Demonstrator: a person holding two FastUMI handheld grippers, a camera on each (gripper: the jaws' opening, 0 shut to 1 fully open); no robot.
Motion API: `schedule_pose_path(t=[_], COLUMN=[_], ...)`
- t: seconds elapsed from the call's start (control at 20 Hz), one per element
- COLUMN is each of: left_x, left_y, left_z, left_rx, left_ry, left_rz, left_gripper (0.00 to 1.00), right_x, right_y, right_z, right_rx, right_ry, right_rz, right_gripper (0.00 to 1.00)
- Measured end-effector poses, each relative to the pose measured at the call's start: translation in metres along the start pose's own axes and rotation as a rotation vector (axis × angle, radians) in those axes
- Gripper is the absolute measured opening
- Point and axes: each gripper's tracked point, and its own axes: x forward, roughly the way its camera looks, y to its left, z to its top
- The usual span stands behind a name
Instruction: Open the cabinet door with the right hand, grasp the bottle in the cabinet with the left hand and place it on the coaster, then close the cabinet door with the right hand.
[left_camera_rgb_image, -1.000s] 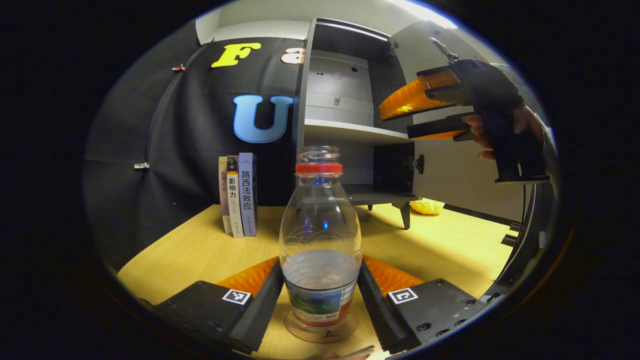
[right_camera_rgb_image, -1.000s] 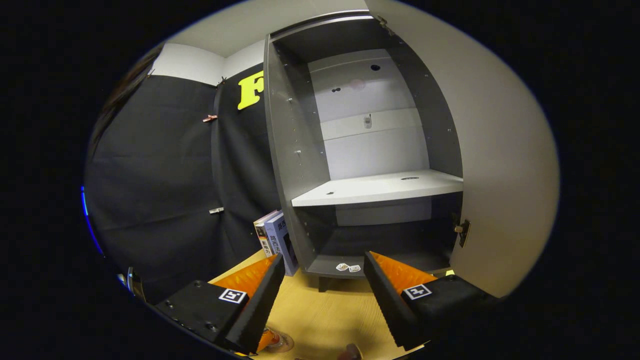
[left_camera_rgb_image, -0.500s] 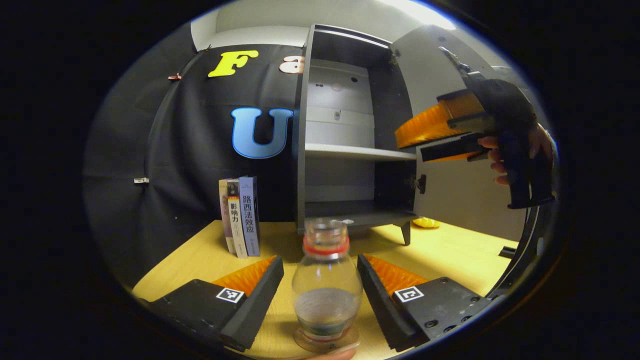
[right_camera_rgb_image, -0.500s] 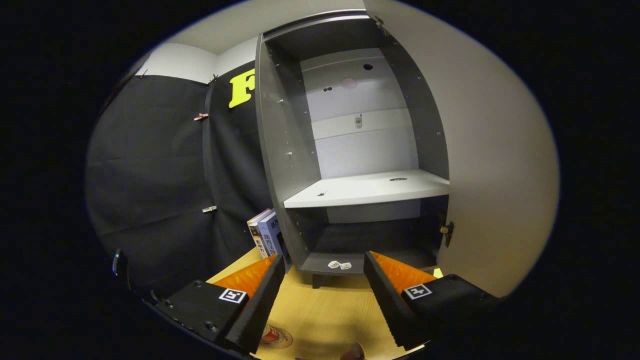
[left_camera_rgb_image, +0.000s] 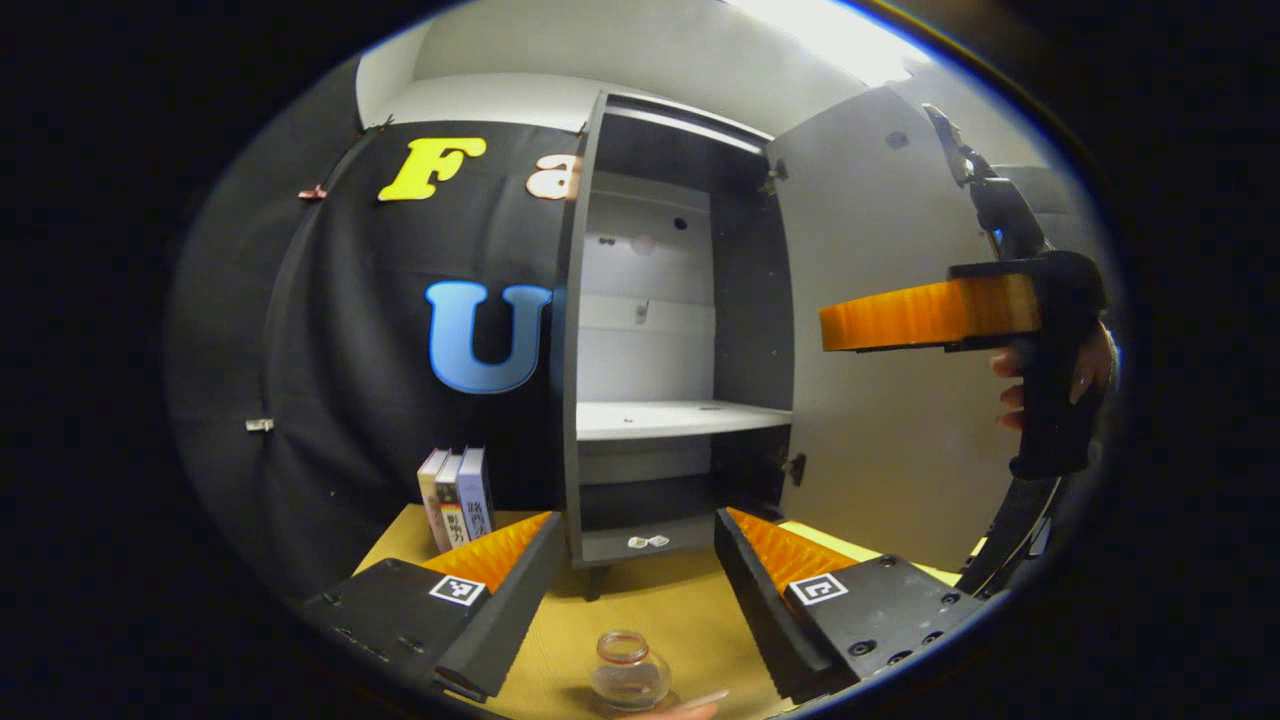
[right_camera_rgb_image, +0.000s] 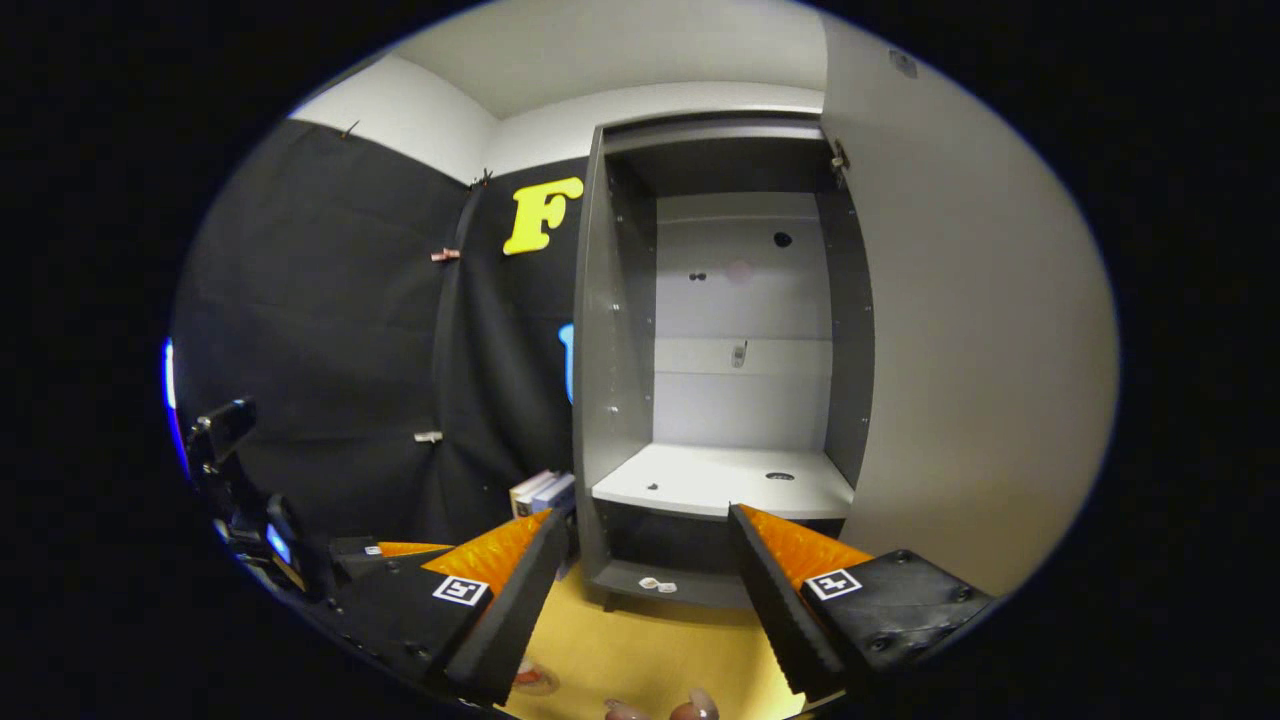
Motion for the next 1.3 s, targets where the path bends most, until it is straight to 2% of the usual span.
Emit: schedule_pose_path(t=[0.2, 0.3, 0.35, 0.4, 0.45, 0.5, 0.6, 0.65, 0.8, 0.95, 1.05, 1.1, 1.15, 1.3], left_x=[-0.011, -0.009, -0.004, -0.001, 0.004, 0.009, 0.023, 0.030, 0.049, 0.066, 0.076, 0.081, 0.085, 0.091], left_y=[-0.010, -0.011, -0.014, -0.020, -0.025, -0.029, -0.039, -0.044, -0.059, -0.066, -0.062, -0.061, -0.058, -0.062], left_z=[0.039, 0.053, 0.057, 0.061, 0.063, 0.065, 0.066, 0.068, 0.079, 0.087, 0.095, 0.097, 0.099, 0.097], left_rx=[0.001, 0.027, 0.036, 0.041, 0.044, 0.046, 0.041, 0.030, -0.034, -0.085, -0.063, -0.041, -0.019, -0.002], left_ry=[0.005, -0.002, -0.005, -0.008, -0.012, -0.011, -0.008, -0.012, -0.040, -0.054, -0.069, -0.076, -0.083, -0.082], left_rz=[-0.086, -0.107, -0.122, -0.144, -0.159, -0.171, -0.181, -0.188, -0.197, -0.175, -0.133, -0.113, -0.090, -0.038], left_gripper=[0.92, 0.92, 0.95, 0.92, 0.94, 0.95, 0.92, 0.92, 0.95, 0.95, 0.92, 0.95, 0.92, 0.94], right_x=[-0.055, -0.088, -0.104, -0.117, -0.134, -0.150, -0.173, -0.183, -0.205, -0.205, -0.203, -0.203, -0.204, -0.200], right_y=[-0.013, -0.013, -0.018, -0.033, -0.049, -0.068, -0.099, -0.113, -0.155, -0.183, -0.189, -0.195, -0.203, -0.220], right_z=[0.014, 0.006, 0.003, 0.001, -0.003, -0.003, 0.003, 0.005, 0.013, 0.025, 0.032, 0.033, 0.033, 0.041], right_rx=[-0.017, 0.030, 0.043, 0.036, 0.018, 0.004, 0.006, 0.009, -0.024, -0.056, -0.006, 0.013, 0.020, 0.029], right_ry=[0.018, 0.059, 0.070, 0.080, 0.093, 0.096, 0.089, 0.086, 0.078, 0.063, 0.049, 0.043, 0.043, 0.026], right_rz=[-0.062, -0.090, -0.115, -0.168, -0.232, -0.298, -0.403, -0.446, -0.527, -0.525, -0.481, -0.467, -0.459, -0.421], right_gripper=[0.98, 0.94, 1.00, 0.98, 0.96, 0.99, 0.97, 0.94, 0.97, 0.94, 0.95, 0.95, 0.95, 0.97])
